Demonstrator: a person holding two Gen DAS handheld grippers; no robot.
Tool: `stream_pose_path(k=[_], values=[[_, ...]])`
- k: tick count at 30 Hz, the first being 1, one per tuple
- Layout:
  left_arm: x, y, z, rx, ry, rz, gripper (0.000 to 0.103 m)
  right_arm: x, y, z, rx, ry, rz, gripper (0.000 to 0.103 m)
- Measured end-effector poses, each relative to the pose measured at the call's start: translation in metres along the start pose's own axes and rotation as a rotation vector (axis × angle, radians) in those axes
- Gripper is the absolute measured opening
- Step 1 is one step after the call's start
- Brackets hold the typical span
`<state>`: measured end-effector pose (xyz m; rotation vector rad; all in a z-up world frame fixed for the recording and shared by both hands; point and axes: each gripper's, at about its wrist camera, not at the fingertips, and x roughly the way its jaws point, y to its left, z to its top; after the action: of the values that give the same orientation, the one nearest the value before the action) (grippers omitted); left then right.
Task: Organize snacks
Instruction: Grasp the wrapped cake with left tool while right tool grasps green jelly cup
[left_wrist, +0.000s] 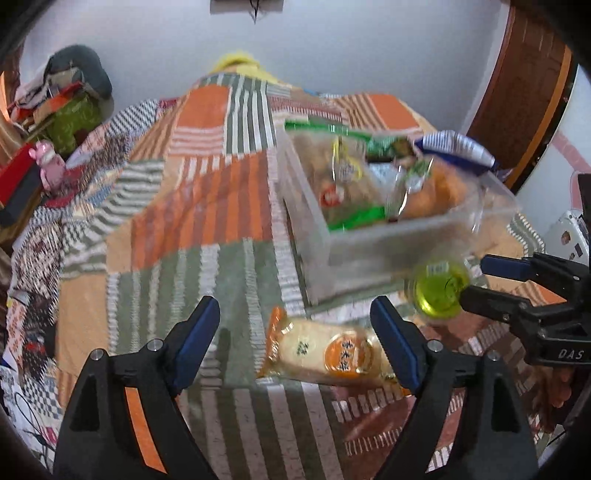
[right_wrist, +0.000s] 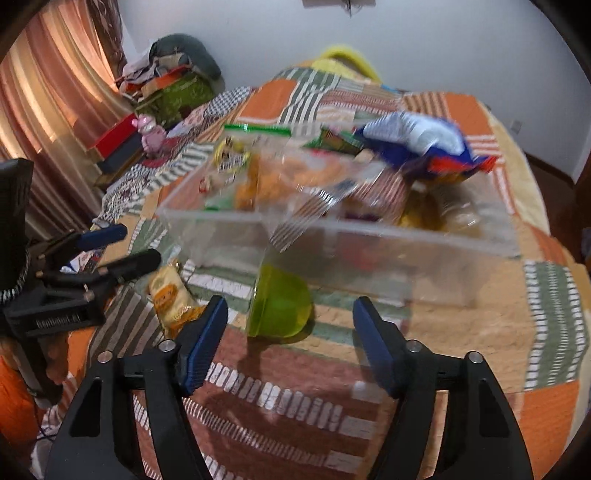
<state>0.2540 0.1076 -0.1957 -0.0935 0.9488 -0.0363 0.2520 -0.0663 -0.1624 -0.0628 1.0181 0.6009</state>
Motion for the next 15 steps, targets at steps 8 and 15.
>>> stream_pose_path(k=[8, 15], values=[[0.024, -0.005, -0.011, -0.005, 0.048, 0.005, 0.084, 0.020, 0.005, 0.000, -0.002, 0.068, 0.019, 0.044], [0.018, 0.001, -0.036, 0.038, 0.052, 0.047, 0.084, 0.014, 0.008, -0.004, -0.013, 0.054, 0.026, 0.039]])
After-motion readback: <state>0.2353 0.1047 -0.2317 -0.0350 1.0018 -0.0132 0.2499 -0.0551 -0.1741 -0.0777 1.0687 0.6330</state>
